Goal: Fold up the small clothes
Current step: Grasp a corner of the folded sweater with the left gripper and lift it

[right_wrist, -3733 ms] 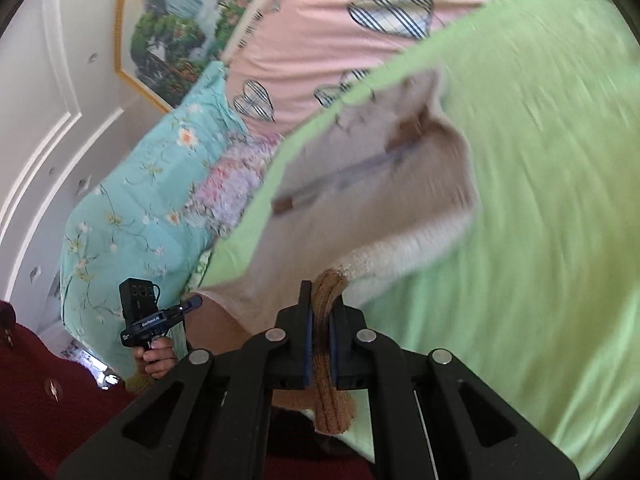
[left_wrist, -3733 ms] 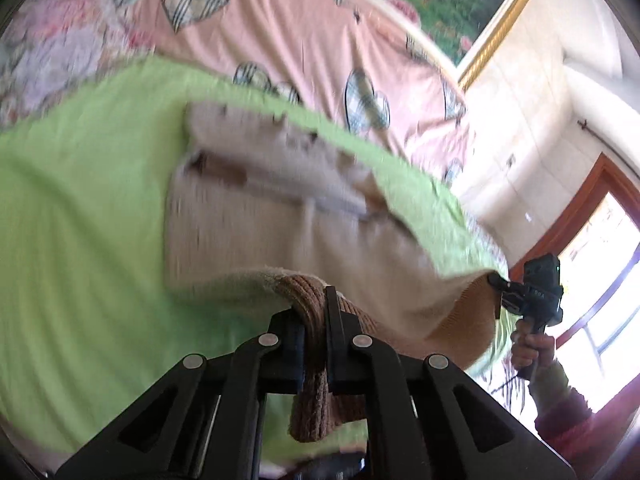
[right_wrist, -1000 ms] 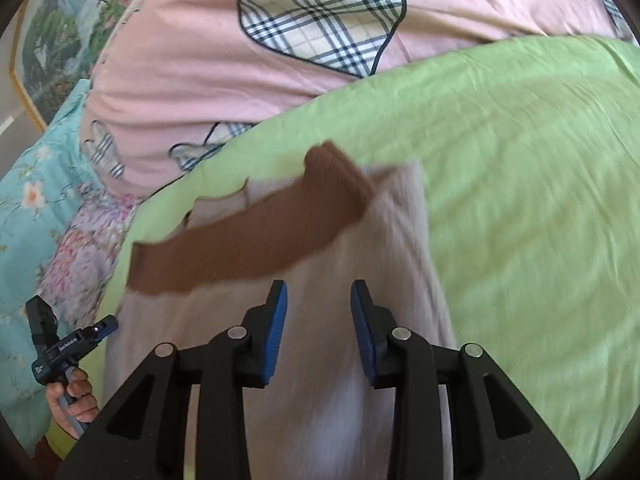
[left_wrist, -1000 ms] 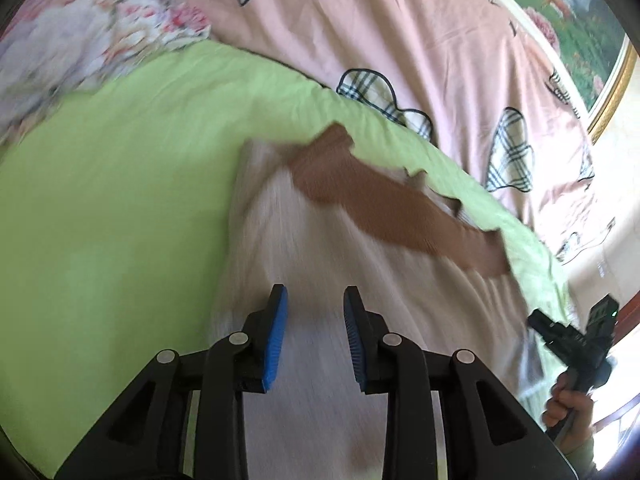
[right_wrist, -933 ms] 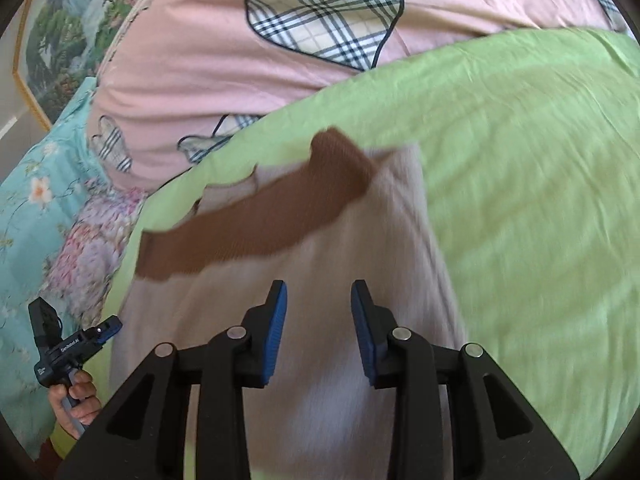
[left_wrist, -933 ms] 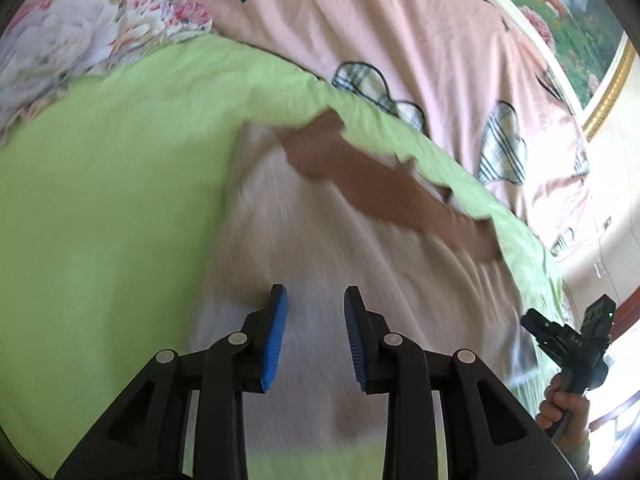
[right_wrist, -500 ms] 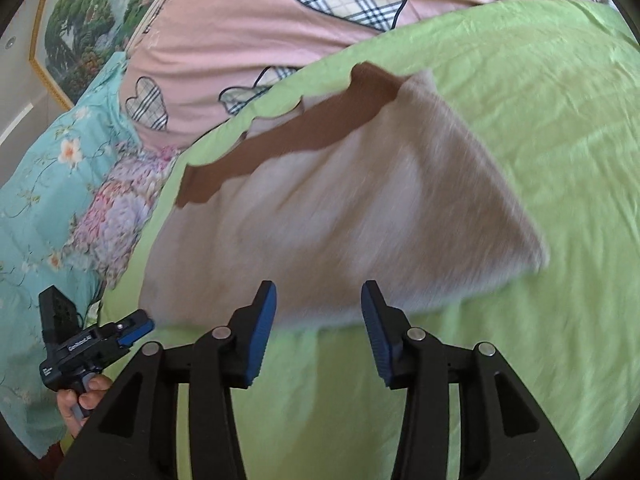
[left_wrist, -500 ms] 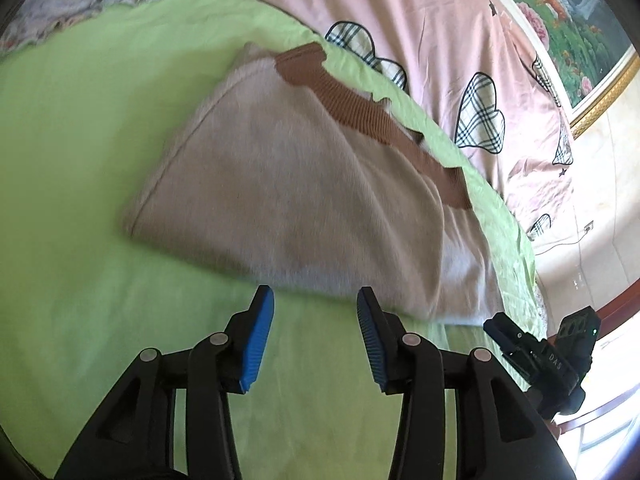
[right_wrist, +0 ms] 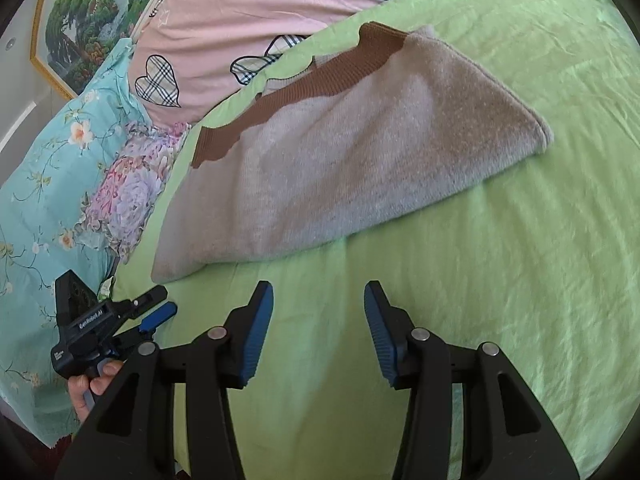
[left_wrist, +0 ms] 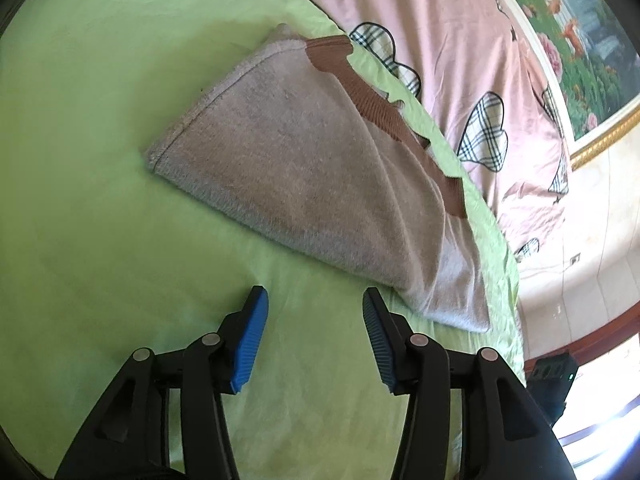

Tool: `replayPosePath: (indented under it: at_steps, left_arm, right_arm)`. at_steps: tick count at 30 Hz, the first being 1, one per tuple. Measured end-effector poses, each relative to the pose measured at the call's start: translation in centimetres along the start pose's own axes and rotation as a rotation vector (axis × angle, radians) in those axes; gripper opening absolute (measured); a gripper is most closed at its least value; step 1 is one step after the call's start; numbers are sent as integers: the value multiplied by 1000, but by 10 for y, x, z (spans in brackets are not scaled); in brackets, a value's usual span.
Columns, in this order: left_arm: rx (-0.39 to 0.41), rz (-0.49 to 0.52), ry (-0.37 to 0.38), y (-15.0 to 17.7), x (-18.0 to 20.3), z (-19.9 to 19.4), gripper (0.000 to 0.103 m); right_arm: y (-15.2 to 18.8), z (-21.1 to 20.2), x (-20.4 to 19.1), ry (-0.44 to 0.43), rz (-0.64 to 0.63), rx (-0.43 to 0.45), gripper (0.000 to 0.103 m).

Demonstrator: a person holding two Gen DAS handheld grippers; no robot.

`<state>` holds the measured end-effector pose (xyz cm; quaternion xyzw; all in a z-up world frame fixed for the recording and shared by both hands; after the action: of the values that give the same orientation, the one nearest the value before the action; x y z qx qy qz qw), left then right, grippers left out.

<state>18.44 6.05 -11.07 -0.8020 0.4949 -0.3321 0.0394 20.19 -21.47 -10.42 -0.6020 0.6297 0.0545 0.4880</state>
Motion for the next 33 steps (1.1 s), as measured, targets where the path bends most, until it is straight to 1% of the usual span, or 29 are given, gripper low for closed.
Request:
replayPosePath:
  at_steps: [5, 8, 9, 10, 11, 12, 14, 15, 17, 18, 20, 24, 25, 27, 29, 30, 32, 33]
  left_arm:
    - [32, -40, -9, -27, -2, 14, 52]
    - [50, -105, 1, -49, -9, 22, 52]
    - [60, -116, -5, -55, -11, 24, 48]
    - [86, -131, -26, -65, -16, 25, 42]
    - [100, -139, -39, -70, -19, 26, 39]
    - [117, -150, -54, -78, -23, 28, 29]
    - [132, -143, -58, -87, -24, 31, 17]
    - [137, -129, -60, -90, -23, 30, 14]
    - [172, -65, -79, -95, -12, 24, 10]
    - [204, -15, -87, -97, 0, 17, 10]
    - [241, 52, -80, -99, 19, 6, 9]
    - [289, 210, -27, -97, 80, -9, 8]
    - [297, 270, -10, -93, 105, -10, 8]
    - [300, 350, 9, -83, 137, -8, 8]
    - [288, 444, 24, -66, 175, 5, 8]
    - [274, 478, 24, -58, 187, 14, 8]
    - [239, 525, 15, -45, 204, 33, 8]
    - [215, 553, 5, -36, 211, 47, 8]
  right_arm:
    - [-4, 1, -2, -6, -6, -3, 49]
    - [-8, 1, -4, -9, -9, -1, 49]
    - [-9, 1, -5, -13, -10, 0, 49]
    - [-10, 1, -5, -14, -11, 1, 49]
    - [-11, 1, -6, -14, -11, 5, 49]
    - [-13, 1, -6, -15, -11, 7, 49]
    - [-16, 3, -6, -20, -12, 6, 49]
    - [-18, 4, -5, -22, -13, 5, 49]
    - [-25, 7, -6, -29, -22, -2, 49]
    - [-29, 7, -6, -33, -27, 1, 49]
    - [-42, 6, -5, -48, -30, 12, 49]
    - [-73, 2, -1, -66, -43, 29, 49]
    - [-82, 2, 1, -75, -39, 24, 49]
    - [-104, 4, 3, -99, -37, 10, 49]
    - [-120, 8, 2, -115, -48, -5, 49]
    - [-129, 12, 1, -137, -45, -18, 49]
    - [-144, 21, -2, -230, -1, -43, 50]
    - [-150, 26, -3, -279, 28, -57, 52]
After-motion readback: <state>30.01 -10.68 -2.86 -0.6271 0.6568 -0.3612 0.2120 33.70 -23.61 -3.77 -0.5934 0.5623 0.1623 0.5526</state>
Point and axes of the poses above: each gripper's, at about its wrist camera, not at the fingertips, and z roughly the way its jaws point, x to its right, y to its underside, the point moved 9 cm from there along z, roughly the way its jaws point, and after that the axes turned 14 degrees about -y, right-handed, at the moved point
